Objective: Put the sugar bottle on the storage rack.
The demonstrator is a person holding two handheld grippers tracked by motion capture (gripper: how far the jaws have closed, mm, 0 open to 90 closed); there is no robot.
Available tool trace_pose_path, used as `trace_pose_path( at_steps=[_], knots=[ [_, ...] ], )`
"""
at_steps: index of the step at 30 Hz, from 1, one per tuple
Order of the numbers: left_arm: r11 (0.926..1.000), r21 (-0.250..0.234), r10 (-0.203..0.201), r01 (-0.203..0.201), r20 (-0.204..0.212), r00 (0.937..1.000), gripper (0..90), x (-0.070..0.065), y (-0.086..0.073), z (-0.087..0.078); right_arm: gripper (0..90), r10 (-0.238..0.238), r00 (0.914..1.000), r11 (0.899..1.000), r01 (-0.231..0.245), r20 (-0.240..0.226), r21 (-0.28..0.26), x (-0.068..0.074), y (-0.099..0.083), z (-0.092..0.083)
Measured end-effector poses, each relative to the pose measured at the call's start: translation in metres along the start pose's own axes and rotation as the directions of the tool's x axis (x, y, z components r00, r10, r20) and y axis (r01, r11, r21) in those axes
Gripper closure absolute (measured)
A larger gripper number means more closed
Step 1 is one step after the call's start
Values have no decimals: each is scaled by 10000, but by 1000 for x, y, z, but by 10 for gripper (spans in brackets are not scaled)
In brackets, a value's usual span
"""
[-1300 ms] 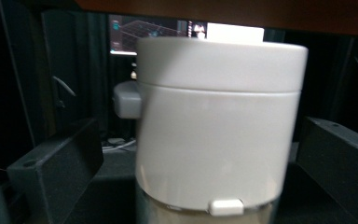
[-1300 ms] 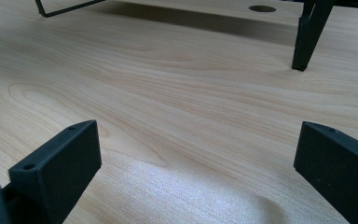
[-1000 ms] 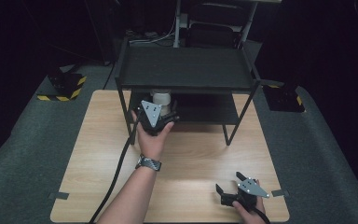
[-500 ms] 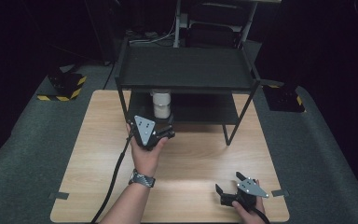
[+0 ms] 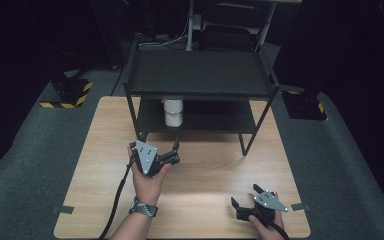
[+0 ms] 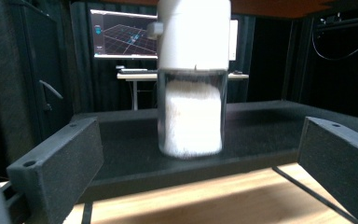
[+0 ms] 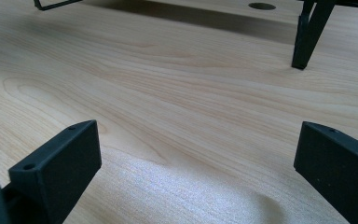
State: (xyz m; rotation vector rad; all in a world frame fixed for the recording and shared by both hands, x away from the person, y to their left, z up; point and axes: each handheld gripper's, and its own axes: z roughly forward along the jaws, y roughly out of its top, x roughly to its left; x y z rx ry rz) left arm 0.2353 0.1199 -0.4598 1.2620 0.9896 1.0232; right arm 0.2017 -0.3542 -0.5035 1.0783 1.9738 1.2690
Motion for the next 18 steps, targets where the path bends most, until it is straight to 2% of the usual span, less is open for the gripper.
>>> trace_pose_path(
  at_steps=[4, 7, 9, 18],
  knots=[
    [10000, 32, 6, -7, 161, 9999, 3, 7, -10, -13, 5, -21, 10000, 10000, 21, 1, 19, 0, 0, 0],
    [9998, 219, 18, -22, 151, 9999, 4, 13, -19, -27, 5, -35, 10000, 10000, 35, -1, 35, 0, 1, 0],
    [9997, 256, 16, -19, 125, 9999, 4, 14, -20, -30, 5, -36, 10000, 10000, 36, 0, 36, 0, 1, 0],
    [9947, 1024, -126, 122, 35, 9999, 4, 30, -39, -65, 5, -64, 10000, 10000, 64, 10, 32, 0, 1, 0]
  ],
)
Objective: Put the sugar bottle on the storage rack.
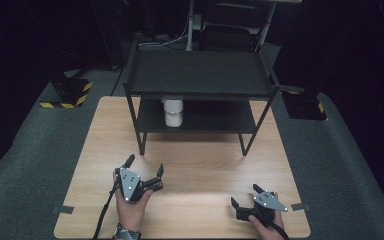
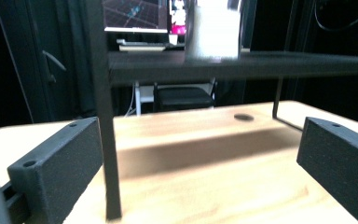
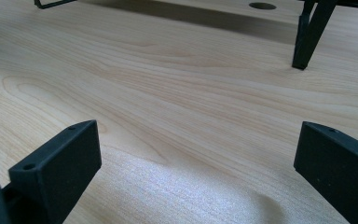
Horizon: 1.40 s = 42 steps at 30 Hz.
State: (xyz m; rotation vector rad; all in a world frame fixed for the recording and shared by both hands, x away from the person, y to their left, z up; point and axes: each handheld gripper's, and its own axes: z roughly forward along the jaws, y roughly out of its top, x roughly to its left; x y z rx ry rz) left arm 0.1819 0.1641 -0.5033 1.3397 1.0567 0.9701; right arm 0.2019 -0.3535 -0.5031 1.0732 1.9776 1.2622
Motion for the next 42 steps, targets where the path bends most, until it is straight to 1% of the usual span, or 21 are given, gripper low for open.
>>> trace_pose_path(
  at_steps=[1, 5, 10, 12, 13, 14, 15, 17, 18, 19, 20, 21, 24, 29, 31, 35, 36, 38, 40, 41, 42],
  knots=[
    [10000, 0, 0, 0, 0, 10000, 4, 0, 0, 0, 5, 0, 10000, 10000, 0, 0, 0, 0, 0, 0],
    [9985, 494, 247, -246, -3, 9997, 4, 7, -10, -14, 6, 2, 10000, 10000, -2, 7, -6, 0, 0, 0],
    [9949, 940, 361, -357, -25, 9993, 4, 12, -17, -23, 5, 10, 10000, 10000, -10, 13, -8, 0, 0, 0],
    [9910, 1246, 485, -492, 89, 9988, 4, 15, -18, -26, 5, 23, 10000, 10000, -23, 27, -2, 0, 0, 0],
    [9885, 1449, 413, -439, 209, 9989, 4, 16, -18, -27, 6, 26, 10000, 10000, -26, 34, -8, 0, 0, 0],
    [9885, 1449, 413, -439, 209, 9989, 5, 16, -18, -27, 6, 26, 10000, 10000, -26, 34, -8, 0, 0, 0],
    [9826, 1787, 477, -512, 238, 9986, 5, 17, -15, -28, 6, 30, 10000, 10000, -30, 41, -11, 1, 0, 0],
    [9764, 2077, 550, -595, 274, 9981, 4, 17, -12, -28, 5, 32, 10000, 10000, -32, 61, -7, 1, 0, 0],
    [9688, 2372, 676, -719, 259, 9974, 4, 16, -10, -28, 5, 32, 10000, 10000, -32, 70, -7, 1, 0, 0],
    [9649, 2503, 747, -798, 300, 9968, 4, 17, -8, -27, 5, 31, 10000, 10000, -31, 76, -9, 1, 0, 0],
    [9649, 2503, 747, -798, 300, 9968, 4, 17, -8, -27, 5, 30, 10000, 10000, -30, 83, -11, 1, 0, 0],
    [9599, 2663, 820, -875, 318, 9961, 4, 17, -7, -26, 5, 30, 10000, 10000, -30, 83, -11, 1, 0, 0],
    [9520, 2896, 928, -990, 353, 9951, 4, 18, -7, -24, 5, 30, 9999, 10000, -30, 106, -10, 2, 0, 0],
    [9477, 3021, 980, -1029, 315, 9947, 4, 20, -10, -23, 6, 35, 9999, 10000, -35, 107, -31, 2, -1, -1],
    [9424, 3185, 956, -1018, 352, 9948, 4, 23, -10, -22, 5, 43, 9999, 10000, -42, 92, -40, 2, -1, -1],
    [9381, 3318, 910, -990, 396, 9951, 4, 24, -9, -19, 5, 25, 10000, 10000, -25, 91, -22, 2, -1, -1],
    [9334, 3442, 904, -1014, 478, 9948, 4, 24, -7, -17, 6, 13, 10000, 10000, -13, 86, -23, 2, -1, -1],
    [9286, 3570, 844, -1013, 625, 9945, 4, 27, -5, -15, 5, 6, 10000, 10000, -5, 81, -29, 2, -1, -1],
    [9208, 3820, 568, -789, 687, 9960, 4, 31, -1, -12, 6, -11, 10000, 10000, 11, 73, -31, 2, -1, -1],
    [9208, 3820, 568, -789, 687, 9960, 4, 31, -1, -12, 6, -11, 10000, 10000, 11, 73, -31, 2, -1, -1],
    [9178, 3907, 473, -707, 694, 9965, 4, 33, 0, -11, 5, 17, 10000, 10000, -17, 83, -74, 1, -2, -1]
  ],
)
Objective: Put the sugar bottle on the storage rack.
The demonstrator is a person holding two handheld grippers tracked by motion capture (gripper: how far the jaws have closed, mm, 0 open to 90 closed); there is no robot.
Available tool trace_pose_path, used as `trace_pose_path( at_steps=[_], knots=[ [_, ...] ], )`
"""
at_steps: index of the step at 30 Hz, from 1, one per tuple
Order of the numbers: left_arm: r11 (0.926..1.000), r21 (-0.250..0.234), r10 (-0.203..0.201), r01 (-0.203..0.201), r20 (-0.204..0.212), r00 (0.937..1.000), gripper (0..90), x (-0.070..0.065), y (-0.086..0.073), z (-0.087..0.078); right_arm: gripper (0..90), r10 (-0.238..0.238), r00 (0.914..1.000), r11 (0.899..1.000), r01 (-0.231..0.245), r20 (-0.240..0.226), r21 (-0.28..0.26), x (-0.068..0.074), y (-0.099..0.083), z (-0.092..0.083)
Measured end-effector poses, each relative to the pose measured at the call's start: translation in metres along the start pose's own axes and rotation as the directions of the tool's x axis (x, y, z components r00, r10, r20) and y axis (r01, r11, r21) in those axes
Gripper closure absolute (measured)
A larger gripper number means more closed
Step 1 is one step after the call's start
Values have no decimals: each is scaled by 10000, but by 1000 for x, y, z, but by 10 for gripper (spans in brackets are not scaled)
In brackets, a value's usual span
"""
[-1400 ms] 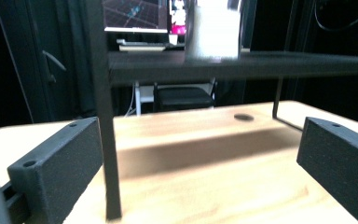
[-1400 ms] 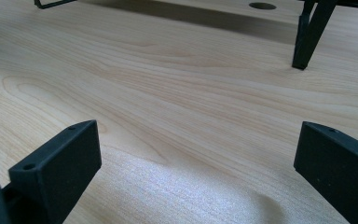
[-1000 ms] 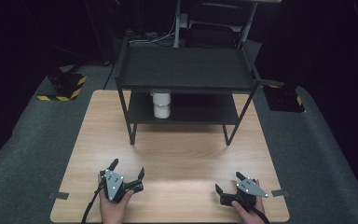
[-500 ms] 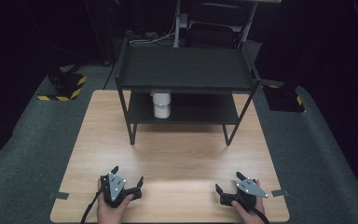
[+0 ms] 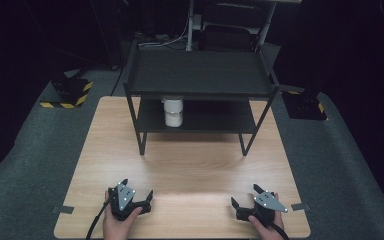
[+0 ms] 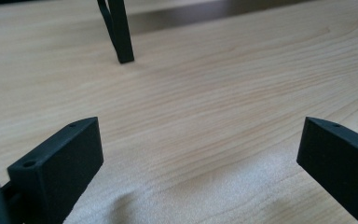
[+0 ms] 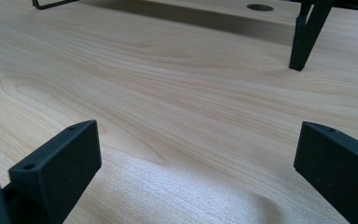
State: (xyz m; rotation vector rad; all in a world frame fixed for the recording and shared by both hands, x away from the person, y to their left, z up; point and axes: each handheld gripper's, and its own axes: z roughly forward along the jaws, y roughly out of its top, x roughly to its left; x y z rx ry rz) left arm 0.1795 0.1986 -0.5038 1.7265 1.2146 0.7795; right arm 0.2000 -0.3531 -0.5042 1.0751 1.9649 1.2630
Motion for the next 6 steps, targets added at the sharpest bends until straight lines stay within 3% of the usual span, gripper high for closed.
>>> trace_pose_path(
  at_steps=[2, 6],
  knots=[
    [9994, 124, -311, 309, 139, 9994, 6, 4, 2, 0, 5, 146, 9999, 9999, -146, 51, -50, 0, -1, 0],
    [9998, 193, -47, 37, 478, 9988, 7, 6, 2, -1, 5, 291, 9996, 9994, -291, 21, -207, -2, -4, -2]
  ],
)
